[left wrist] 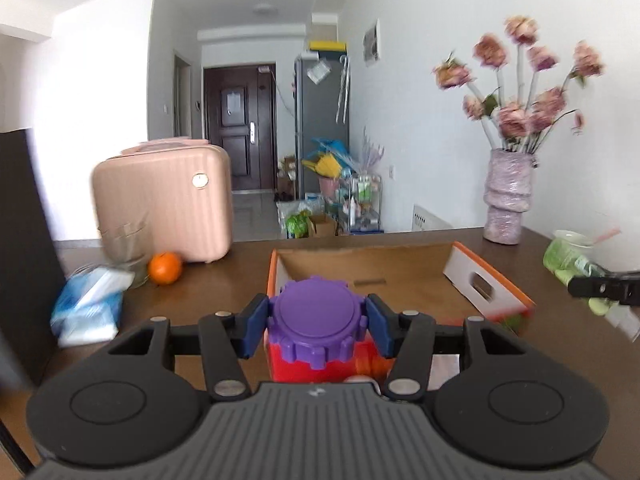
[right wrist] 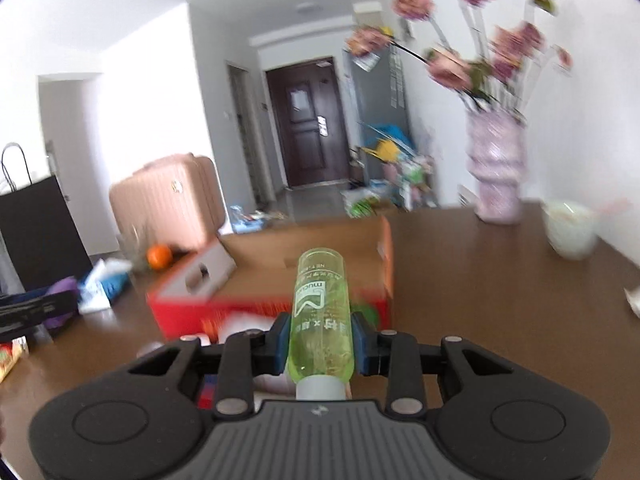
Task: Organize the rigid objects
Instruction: 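Carry the purple cap and green bottle into the cardboard box and release both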
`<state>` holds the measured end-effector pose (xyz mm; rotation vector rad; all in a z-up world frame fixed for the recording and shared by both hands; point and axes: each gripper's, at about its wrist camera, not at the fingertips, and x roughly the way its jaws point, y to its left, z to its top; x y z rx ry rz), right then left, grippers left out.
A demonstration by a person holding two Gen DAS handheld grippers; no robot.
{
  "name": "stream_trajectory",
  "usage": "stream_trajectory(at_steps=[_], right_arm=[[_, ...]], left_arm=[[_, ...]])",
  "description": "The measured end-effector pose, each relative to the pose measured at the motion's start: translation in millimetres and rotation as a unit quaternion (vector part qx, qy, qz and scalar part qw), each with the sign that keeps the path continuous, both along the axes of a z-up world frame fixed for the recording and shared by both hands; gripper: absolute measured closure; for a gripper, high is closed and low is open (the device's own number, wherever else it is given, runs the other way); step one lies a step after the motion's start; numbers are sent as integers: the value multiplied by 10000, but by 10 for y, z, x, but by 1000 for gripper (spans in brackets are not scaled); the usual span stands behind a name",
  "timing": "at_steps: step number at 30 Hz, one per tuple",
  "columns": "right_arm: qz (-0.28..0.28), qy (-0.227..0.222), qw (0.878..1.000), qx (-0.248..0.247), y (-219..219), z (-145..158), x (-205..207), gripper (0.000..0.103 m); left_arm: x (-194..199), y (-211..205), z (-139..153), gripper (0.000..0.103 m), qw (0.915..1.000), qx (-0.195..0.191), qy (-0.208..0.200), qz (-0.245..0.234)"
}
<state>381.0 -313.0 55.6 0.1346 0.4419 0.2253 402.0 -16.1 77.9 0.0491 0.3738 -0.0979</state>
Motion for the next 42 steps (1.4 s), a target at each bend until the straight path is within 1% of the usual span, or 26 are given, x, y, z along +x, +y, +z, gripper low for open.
stream_trajectory(at_steps=[3, 4, 5, 6, 8, 9, 11, 13, 14, 15, 16, 17, 19, 20, 23, 25, 26, 27, 29, 31, 34, 38, 39, 40, 41, 42], right_arm=[[-6, 346, 9994, 15, 75, 138, 814, 73], [1, 548, 9985, -84, 127, 136, 1116, 73], [1, 713, 9968, -368, 214, 106, 1386, 73], [-83, 887, 9932, -743, 324, 38, 1656, 73], [-197, 1232, 9806, -1512, 514, -147, 2132, 73], [-286, 1394, 9743, -1746, 582, -237, 2330, 73], [-384, 1564, 9613, -2235, 695, -376, 2614, 73], [-401, 1691, 9448, -2777, 822, -505, 2801, 73], [-358, 1756, 9377, -2976, 879, -570, 2848, 72], [-313, 1802, 9307, -3168, 927, -629, 2867, 73], [-258, 1809, 9239, -3362, 970, -695, 2860, 74], [-221, 1795, 9201, -3475, 988, -752, 2846, 73], [-152, 1884, 9185, -3473, 963, -852, 2844, 71], [-139, 1888, 9207, -3414, 946, -840, 2846, 70], [-126, 1812, 9308, -3172, 909, -780, 2824, 57], [-25, 1804, 9338, -3089, 902, -750, 2763, 48], [13, 1808, 9335, -3096, 914, -715, 2714, 46], [72, 1737, 9335, -3135, 933, -654, 2643, 46], [132, 1502, 9367, -3160, 947, -454, 2464, 41], [149, 1305, 9460, -2963, 897, -190, 2285, 37], [136, 1016, 9614, -2555, 778, 229, 1917, 28], [164, 654, 9774, -2004, 542, 650, 1358, 24], [173, 519, 9817, -1823, 437, 707, 1216, 23], [201, 357, 9860, -1619, 385, 750, 997, 17], [261, 215, 9888, -1455, 366, 781, 801, 15], [331, 78, 9912, -1281, 325, 778, 576, 15]], left_arm=[[850, -105, 48, 50, 9994, 140, 327, 34], [1140, -173, 25, 49, 9986, 358, 394, -19], [1383, -220, -8, 49, 9975, 588, 401, 40], [1608, -237, -54, 49, 9967, 643, 433, 223], [2071, -246, -161, 49, 9947, 579, 844, 139], [2267, -245, -217, 49, 9925, 521, 1097, 153], [2540, -296, -331, 49, 9875, 627, 1443, 124], [2621, -407, -474, 47, 9840, 1038, 1445, -39], [2617, -467, -558, 42, 9819, 1277, 1400, -9], [2607, -485, -648, 28, 9805, 1404, 1377, 50], [2616, -506, -704, 29, 9767, 1482, 1549, -24], [2607, -506, -700, 29, 9769, 1415, 1597, -142], [2548, -451, -661, 18, 9829, 1258, 1338, -110], [2541, -435, -652, 15, 9840, 1204, 1316, -62], [2526, -399, -636, 15, 9843, 1062, 1407, -54], [2382, -326, -542, 12, 9888, 896, 1188, 143], [2308, -271, -480, 10, 9909, 743, 1120, 81], [2231, -228, -408, 7, 9921, 623, 1086, -35], [2042, -167, -222, 7, 9940, 556, 945, -32], [1849, -108, -24, 6, 9949, 616, 794, -32], [1491, -2, 266, 3, 9965, 539, 632, 49], [752, 178, 572, 0, 9992, 343, 121, 187], [563, 233, 604, 0, 9994, 298, -37, 193], [367, 267, 615, 0, 9993, 257, -195, 213], [151, 287, 617, 0, 9989, 226, -342, 208], [-66, 296, 617, 0, 9985, 222, -455, 214]])
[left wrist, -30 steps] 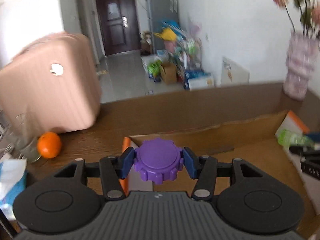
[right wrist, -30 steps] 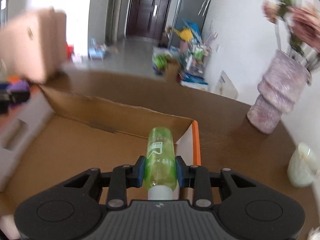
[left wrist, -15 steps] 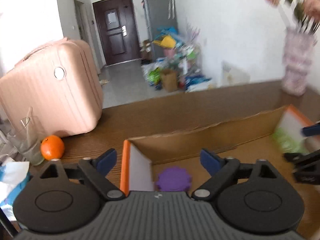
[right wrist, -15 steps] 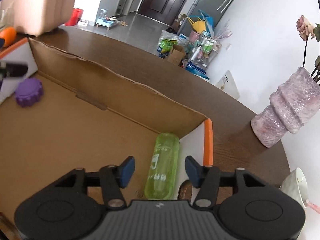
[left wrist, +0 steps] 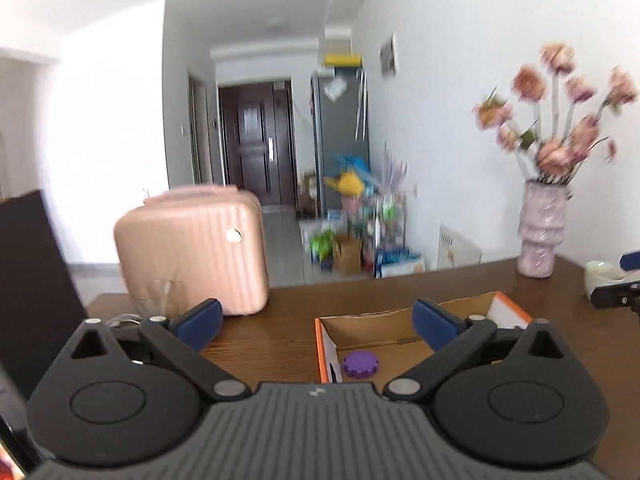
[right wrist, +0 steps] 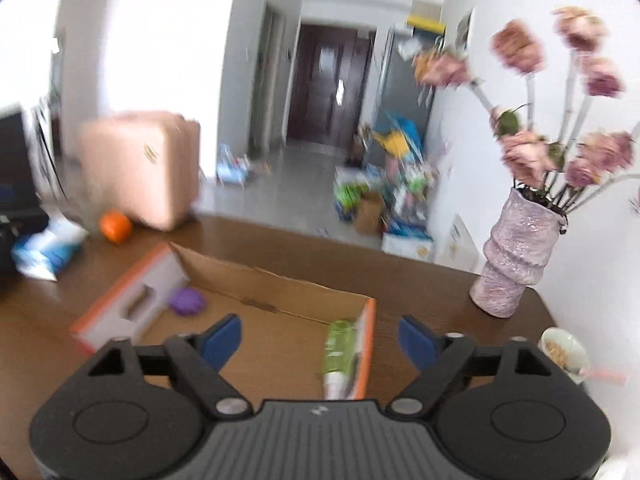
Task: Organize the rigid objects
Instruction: 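Carry the purple cap and green bottle into the cardboard box and release both, then move the left tool back toward the red lint brush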
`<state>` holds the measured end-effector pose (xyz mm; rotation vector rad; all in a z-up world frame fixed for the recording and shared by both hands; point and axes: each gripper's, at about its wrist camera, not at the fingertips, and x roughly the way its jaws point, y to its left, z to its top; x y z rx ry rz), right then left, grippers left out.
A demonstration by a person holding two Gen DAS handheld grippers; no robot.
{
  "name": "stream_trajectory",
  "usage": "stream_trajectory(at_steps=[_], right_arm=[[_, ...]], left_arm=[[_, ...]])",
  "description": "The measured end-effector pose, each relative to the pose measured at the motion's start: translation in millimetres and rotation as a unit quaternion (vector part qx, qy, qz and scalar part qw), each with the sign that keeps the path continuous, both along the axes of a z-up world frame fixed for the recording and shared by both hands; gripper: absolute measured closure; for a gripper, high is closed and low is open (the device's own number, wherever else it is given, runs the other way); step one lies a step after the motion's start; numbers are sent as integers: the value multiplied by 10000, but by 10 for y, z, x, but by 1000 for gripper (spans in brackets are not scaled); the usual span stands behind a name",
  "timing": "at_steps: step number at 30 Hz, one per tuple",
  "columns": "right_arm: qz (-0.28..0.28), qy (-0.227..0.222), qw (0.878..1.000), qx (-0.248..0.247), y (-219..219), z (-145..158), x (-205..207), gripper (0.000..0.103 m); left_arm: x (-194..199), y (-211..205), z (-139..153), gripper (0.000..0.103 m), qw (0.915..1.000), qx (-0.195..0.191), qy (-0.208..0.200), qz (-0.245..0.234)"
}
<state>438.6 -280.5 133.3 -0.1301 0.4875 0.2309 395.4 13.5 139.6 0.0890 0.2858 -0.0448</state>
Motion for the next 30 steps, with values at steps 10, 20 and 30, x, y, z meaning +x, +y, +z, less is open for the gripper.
stream_trajectory(at_steps=[10, 20, 30], right_arm=[[-3, -643, 9916, 1122, -132, -277, -1382, 13], [-69, -1278, 9896, 657, -15, -922, -2623, 10], [65, -564, 9950, 825, -152, -1491, -3236, 6]], left_arm=[[-1475, -10, -248, 0, 9985, -274, -481, -9], [-2598, -133, -893, 0, 9969, -299, -364, 631], [-2868, -188, -1249, 0, 9978, -536, 175, 356]])
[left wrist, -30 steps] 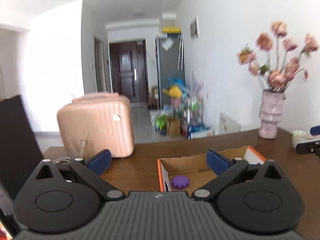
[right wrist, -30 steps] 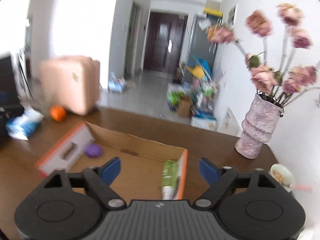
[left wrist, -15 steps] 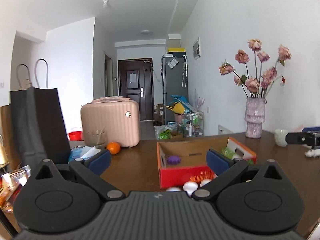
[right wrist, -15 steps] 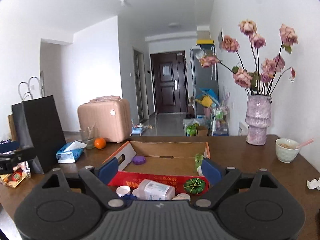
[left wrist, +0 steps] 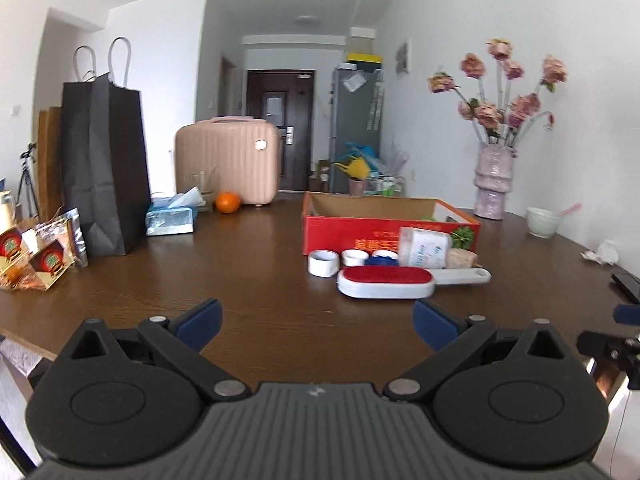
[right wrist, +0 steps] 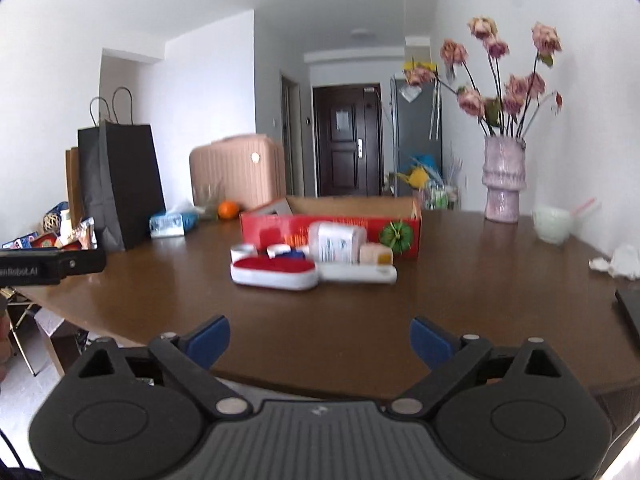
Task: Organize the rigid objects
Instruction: 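Move the left tool back toward the red lint brush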
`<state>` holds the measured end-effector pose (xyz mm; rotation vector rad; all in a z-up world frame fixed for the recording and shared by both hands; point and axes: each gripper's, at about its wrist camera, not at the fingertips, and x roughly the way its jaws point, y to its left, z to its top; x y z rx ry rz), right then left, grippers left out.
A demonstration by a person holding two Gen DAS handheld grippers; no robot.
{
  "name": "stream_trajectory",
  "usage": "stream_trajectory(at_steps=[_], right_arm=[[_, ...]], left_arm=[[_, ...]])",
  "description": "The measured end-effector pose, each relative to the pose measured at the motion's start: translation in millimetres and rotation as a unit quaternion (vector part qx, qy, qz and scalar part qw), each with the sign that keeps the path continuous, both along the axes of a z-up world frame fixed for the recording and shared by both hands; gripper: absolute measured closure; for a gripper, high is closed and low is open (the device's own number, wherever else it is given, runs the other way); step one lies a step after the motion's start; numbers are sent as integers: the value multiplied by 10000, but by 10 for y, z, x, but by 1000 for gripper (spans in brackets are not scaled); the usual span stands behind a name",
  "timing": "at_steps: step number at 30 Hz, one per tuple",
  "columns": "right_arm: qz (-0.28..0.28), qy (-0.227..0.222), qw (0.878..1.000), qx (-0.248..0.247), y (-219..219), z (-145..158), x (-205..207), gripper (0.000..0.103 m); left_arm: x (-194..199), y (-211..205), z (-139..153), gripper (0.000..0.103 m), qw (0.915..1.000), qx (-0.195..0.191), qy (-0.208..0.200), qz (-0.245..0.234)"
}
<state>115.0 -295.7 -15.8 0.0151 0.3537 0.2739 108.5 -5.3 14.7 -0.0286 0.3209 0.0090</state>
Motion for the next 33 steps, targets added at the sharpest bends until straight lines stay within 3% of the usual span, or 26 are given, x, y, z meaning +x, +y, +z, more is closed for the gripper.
stream_trajectory(at_steps=[9, 18, 21, 25, 33], right_arm=[[-229, 299, 9990, 253, -43, -124, 320, 8], [-603, 739, 9940, 532, -238, -153, 1125, 19], [-641, 884, 9924, 573, -280, -158, 1500, 24], [-626, 1020, 9908, 640, -313, -167, 1972, 39], [-710, 1357, 9863, 609, -298, -347, 2574, 57]], left_arm=[[419, -46, -96, 0, 9994, 44, 327, -131], [1292, -114, -221, 1, 9972, 30, 736, -127], [1646, -104, -252, 11, 9953, -196, 925, -221], [2059, -72, -320, 23, 9914, -452, 1212, -174], [2451, -9, -487, 38, 9811, -968, 1636, -371]])
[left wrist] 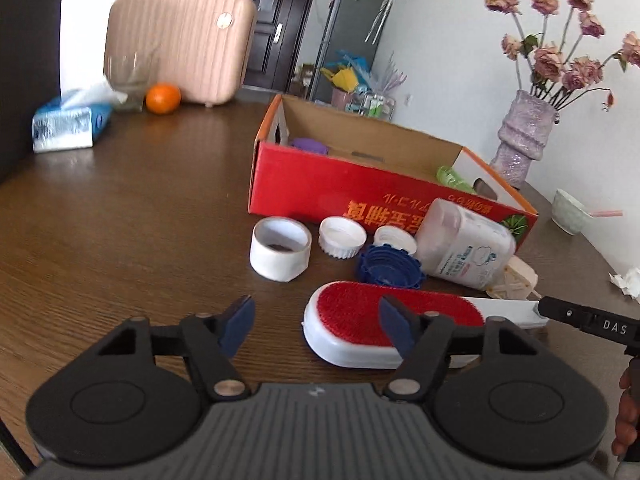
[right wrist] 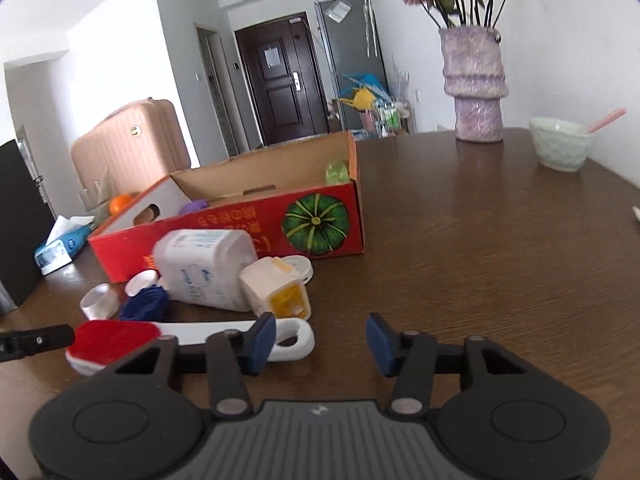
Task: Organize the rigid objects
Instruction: 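Grasp the red lint brush with the left tool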
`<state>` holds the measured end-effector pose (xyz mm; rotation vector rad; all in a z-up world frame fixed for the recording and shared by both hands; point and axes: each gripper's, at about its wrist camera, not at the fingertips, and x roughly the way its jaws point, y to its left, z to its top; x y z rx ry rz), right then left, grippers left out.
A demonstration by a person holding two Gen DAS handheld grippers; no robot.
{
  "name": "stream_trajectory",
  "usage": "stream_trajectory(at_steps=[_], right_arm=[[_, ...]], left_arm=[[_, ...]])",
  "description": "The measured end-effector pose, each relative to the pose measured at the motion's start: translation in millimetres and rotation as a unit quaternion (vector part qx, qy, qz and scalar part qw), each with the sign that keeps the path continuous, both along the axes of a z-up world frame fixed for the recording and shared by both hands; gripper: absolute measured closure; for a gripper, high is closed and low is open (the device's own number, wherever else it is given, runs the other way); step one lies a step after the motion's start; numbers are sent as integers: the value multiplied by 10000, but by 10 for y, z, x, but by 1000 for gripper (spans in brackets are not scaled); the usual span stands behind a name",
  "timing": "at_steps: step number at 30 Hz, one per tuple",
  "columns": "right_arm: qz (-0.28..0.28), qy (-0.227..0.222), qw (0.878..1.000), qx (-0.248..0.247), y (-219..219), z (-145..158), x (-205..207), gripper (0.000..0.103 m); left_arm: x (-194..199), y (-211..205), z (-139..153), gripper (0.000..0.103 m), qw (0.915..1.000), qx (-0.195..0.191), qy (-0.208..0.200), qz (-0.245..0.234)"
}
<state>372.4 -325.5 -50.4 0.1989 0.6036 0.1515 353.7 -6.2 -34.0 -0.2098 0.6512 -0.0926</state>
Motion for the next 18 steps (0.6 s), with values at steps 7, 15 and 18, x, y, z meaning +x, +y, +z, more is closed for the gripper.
stream_trajectory(at_steps=[7, 15, 18], right_arm=[[64, 92, 9997, 237, -26, -73, 54, 73], [250, 226, 9973, 652, -18, -26, -149, 84], [370, 247, 9951, 882, -8, -18, -353, 87]], left_arm=[[58, 83, -49, 47, 9975, -682, 190, -81], [-137, 63, 5, 77, 9943, -1027, 210, -210], [-345, -14, 62, 78, 9935, -1010, 90, -524]])
